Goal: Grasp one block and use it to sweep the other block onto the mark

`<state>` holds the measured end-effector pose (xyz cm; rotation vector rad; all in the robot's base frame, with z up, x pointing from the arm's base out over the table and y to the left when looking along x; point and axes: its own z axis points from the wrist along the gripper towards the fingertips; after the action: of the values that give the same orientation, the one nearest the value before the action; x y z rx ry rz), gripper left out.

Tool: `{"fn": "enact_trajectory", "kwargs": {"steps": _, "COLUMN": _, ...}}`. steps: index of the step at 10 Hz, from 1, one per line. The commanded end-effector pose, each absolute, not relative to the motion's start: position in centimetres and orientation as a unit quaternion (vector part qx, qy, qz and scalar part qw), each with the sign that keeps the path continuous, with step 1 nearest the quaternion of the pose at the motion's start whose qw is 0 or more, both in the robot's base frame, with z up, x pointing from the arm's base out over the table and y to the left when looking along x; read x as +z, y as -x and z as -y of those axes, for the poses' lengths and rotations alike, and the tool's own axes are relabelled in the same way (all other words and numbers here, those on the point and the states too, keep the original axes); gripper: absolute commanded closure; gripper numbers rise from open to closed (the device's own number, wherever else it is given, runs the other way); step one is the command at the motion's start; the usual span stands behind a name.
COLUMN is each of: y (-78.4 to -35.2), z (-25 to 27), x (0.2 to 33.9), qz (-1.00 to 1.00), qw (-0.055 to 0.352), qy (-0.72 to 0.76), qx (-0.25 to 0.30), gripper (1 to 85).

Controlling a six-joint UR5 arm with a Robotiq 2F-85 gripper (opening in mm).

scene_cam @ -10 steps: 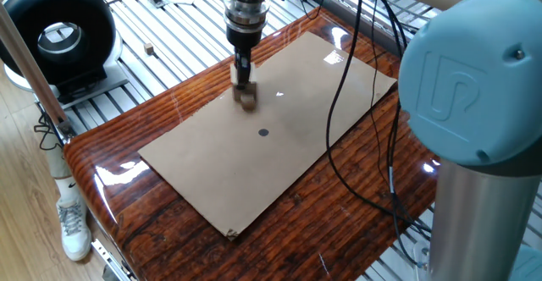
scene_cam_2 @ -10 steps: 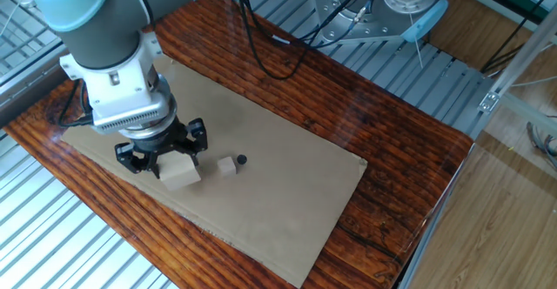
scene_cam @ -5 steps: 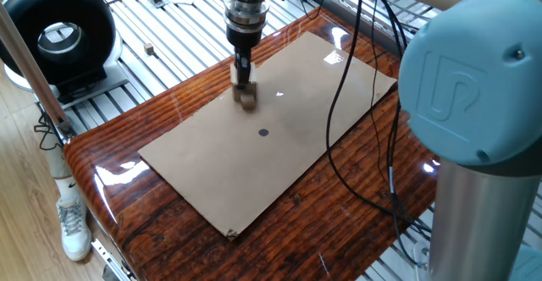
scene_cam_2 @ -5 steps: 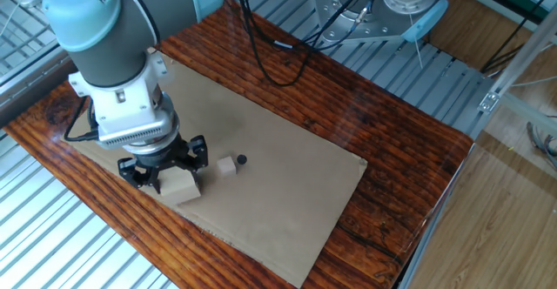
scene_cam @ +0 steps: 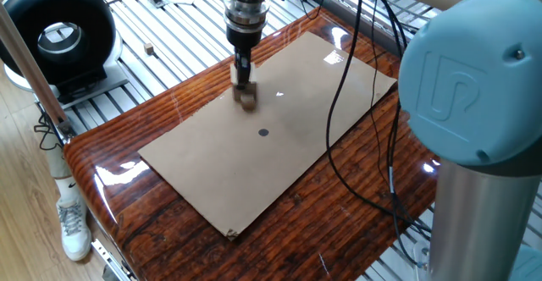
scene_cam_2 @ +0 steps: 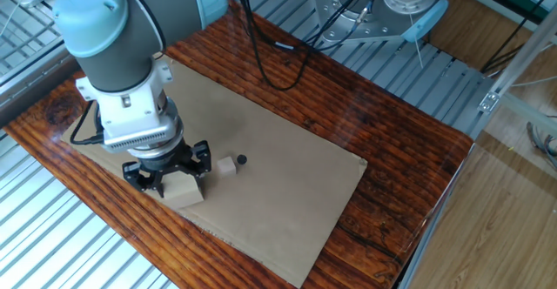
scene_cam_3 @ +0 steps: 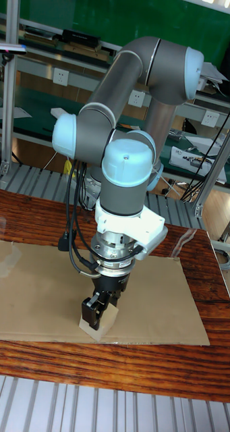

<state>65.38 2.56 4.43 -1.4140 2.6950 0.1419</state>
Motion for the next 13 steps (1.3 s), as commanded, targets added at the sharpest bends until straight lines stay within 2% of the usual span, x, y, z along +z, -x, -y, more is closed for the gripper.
{"fn": "enact_trajectory", "kwargs": {"steps": 1, "y": -65.2, "z": -2.9, "x": 4.1, "qz": -0.886, "qw": 0.055, "qy": 0.457, "qx": 0.052, "gripper": 47.3}}
{"fn": "enact_trajectory", "kwargs": {"steps": 3, "y": -65.1, "z": -2.8, "x": 4.2, "qz": -0.887, "qw": 0.054, "qy": 0.457, "qx": 0.050, "gripper": 47.0}}
{"fn": "enact_trajectory", "kwargs": {"steps": 5, "y": -64.5, "z": -1.9, "x": 5.8, "qz": -0.888, "qw": 0.042, "qy": 0.457, "qx": 0.033, "gripper": 47.0}}
{"fn": "enact_trajectory", "kwargs": {"steps": 7, "y": -64.2, "z": -2.6, "x": 5.5, "qz": -0.886, "qw": 0.046, "qy": 0.458, "qx": 0.051, "gripper": 46.3}}
{"fn": "enact_trajectory", "kwargs": {"steps": 13, "y": -64.1, "z": -2.9, "x": 4.4, "qz": -0.885, "qw": 0.055, "qy": 0.459, "qx": 0.059, "gripper": 35.0}}
